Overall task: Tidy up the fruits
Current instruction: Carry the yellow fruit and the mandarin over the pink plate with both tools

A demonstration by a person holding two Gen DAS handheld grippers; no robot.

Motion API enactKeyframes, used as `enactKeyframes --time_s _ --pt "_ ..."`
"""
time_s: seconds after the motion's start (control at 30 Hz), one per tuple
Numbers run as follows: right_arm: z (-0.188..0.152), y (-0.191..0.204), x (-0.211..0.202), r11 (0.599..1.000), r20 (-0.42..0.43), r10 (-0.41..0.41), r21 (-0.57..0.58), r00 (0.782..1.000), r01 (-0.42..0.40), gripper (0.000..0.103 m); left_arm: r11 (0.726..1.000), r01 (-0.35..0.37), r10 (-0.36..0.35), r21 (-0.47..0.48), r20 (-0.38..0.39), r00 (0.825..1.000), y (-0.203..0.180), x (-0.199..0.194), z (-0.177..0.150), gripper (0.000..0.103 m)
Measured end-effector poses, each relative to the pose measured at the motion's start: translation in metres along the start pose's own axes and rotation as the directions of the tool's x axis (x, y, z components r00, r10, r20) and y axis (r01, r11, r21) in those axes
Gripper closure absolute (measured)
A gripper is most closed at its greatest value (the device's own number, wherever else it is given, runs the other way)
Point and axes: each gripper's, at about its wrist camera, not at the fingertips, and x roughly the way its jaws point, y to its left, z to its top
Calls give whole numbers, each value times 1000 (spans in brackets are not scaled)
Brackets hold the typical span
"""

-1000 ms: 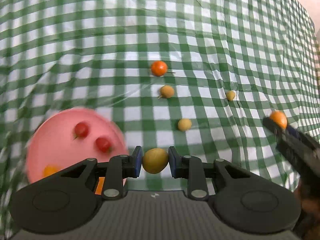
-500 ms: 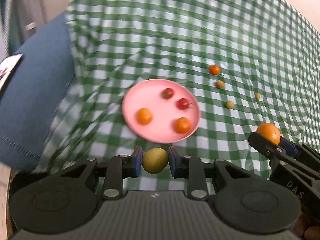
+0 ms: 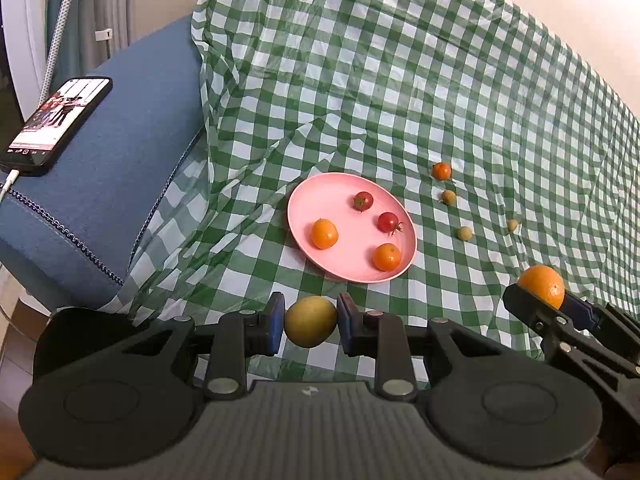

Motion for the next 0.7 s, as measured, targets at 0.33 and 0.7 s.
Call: enactKeyframes --time_s 0.33,0.7 --pt "2 8 1 999 0 4 -37 1000 -4 63 1000 6 -6 -7 6 1000 7 -1 1 72" --pt "0 2 3 1000 -8 11 -27 1000 -12 63 1000 -2 2 1 -10 1000 -3 3 0 72"
